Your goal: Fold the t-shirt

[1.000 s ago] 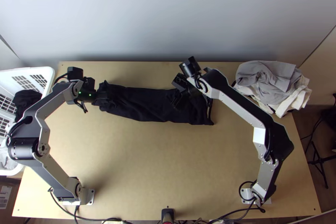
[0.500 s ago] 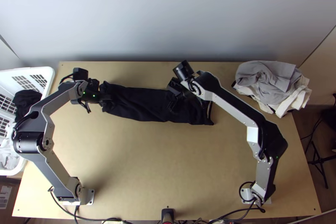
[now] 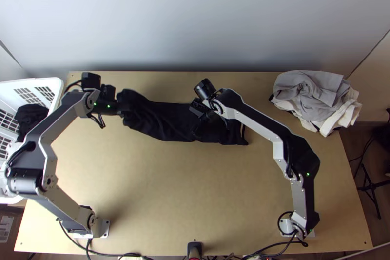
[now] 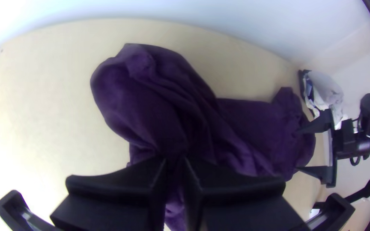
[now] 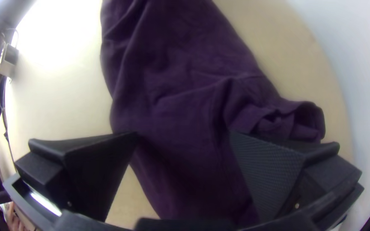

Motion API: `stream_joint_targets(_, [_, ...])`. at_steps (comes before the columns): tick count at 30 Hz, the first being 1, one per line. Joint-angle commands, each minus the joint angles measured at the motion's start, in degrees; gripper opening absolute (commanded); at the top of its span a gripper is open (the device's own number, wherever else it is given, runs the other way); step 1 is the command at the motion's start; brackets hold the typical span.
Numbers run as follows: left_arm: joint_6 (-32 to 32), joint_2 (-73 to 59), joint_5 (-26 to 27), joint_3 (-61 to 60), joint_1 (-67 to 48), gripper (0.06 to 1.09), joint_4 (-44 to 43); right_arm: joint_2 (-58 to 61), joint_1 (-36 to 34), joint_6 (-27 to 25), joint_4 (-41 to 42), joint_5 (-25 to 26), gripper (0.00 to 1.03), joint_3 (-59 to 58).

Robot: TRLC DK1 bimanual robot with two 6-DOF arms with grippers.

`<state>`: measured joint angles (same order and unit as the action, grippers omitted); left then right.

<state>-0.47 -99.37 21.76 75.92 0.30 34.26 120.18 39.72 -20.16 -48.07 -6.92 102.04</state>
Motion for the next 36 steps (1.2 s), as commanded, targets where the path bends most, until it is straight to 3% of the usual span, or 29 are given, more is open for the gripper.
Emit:
stream_joint_targets(1, [-1.5, 4.5, 2.5, 5.0, -0.4, 0.09, 3.2, 4.2, -0.3, 0.2, 1.4, -0.4, 1.00, -1.0])
stream_joint_targets(7, [-3.3, 5.1, 7.8, 12.8, -1.9, 0.09, 7.4, 6.0, -0.6, 0.1, 1.7, -0.4, 1.00, -1.5])
stream_joint_targets(13, [-5.2, 4.4, 9.9, 16.5, -6.6, 0.09, 8.4, 4.8, -1.4, -0.1, 2.0, -0.4, 1.00, -4.0])
stream_joint_targets(19, [-5.2, 2.8, 9.8, 17.7, -11.5, 0.09, 8.4, -7.1, -2.8, 0.6, -0.7, -0.9, 1.00, -3.7])
stream_joint_targets(28, [-6.6, -1.6, 9.9, 20.8, -19.5, 0.09, 6.7, -23.4, -6.9, 0.5, -14.3, -2.1, 1.00, -2.4])
stream_joint_targets(36, [-8.0, -7.8, 10.1, 24.6, -29.1, 0.09, 1.8, -32.6, -16.1, 2.1, -17.1, -2.1, 1.00, -8.9])
